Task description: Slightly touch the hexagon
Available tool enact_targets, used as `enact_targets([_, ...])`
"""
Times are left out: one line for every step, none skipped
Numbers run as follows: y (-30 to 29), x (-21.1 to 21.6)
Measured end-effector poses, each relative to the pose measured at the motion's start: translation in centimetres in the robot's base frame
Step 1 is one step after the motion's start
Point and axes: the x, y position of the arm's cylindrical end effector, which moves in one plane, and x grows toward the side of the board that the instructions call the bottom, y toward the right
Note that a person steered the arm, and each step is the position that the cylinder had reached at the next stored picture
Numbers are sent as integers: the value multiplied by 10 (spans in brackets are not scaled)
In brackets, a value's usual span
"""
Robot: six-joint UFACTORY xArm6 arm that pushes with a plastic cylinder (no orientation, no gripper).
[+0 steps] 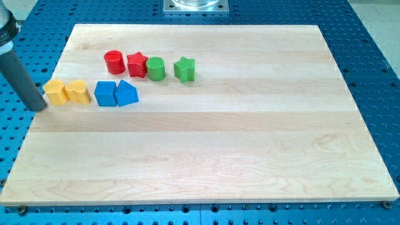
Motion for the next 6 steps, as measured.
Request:
enact_targets([-1, -30])
enact_targets([10, -55])
enact_targets([10, -44])
enact_targets([10, -43])
enact_targets([24, -62])
enact_targets([66, -59])
